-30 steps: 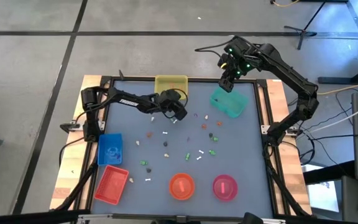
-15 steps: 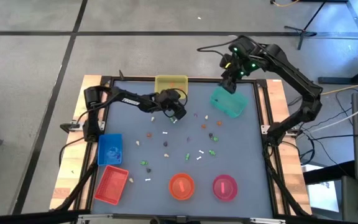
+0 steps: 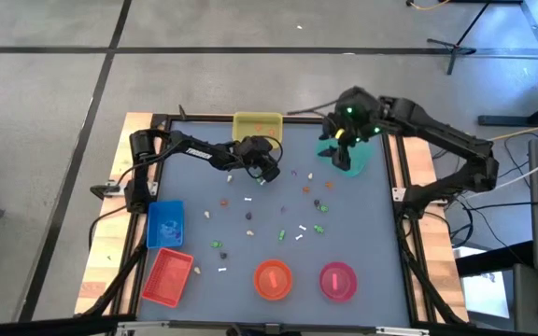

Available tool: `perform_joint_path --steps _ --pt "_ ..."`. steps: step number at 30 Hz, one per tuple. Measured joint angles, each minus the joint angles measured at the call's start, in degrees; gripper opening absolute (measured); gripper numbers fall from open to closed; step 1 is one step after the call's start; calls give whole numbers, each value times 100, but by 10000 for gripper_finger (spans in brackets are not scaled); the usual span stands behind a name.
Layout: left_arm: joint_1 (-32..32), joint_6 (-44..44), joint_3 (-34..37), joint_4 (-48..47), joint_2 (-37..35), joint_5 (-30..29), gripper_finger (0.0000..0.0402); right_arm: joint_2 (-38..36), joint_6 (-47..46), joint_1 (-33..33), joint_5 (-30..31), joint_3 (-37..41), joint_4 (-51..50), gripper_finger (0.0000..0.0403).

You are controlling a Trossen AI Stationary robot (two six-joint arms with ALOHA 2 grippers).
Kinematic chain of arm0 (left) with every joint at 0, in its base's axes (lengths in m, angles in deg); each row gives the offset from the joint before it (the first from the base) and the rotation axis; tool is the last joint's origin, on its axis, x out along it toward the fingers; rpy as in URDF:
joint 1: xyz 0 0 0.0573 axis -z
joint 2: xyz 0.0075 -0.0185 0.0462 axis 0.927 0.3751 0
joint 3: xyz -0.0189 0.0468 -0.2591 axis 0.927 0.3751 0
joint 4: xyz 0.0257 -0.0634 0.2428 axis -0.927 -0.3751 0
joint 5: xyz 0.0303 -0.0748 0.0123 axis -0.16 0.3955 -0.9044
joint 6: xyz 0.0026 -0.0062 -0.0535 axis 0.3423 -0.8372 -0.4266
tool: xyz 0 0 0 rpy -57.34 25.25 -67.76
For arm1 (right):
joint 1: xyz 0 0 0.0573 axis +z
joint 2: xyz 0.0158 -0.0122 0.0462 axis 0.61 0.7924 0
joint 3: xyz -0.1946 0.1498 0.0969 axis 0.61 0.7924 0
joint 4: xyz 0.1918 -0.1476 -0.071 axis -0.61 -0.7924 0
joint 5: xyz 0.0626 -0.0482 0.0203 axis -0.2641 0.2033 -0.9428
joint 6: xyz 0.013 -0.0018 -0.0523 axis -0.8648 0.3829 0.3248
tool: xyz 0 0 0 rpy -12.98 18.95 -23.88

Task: Sort Halloween decoration
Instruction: Put the purple witch hat toy into the blue bin

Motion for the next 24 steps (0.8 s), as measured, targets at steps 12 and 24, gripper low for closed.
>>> perform_joint_path --steps 12,24 --pt "4 148 0 -88 -1 33 168 -320 -343 139 195 1774 1676 246" --pt "10 152 -2 65 171 116 168 -326 -389 144 195 2647 2601 246"
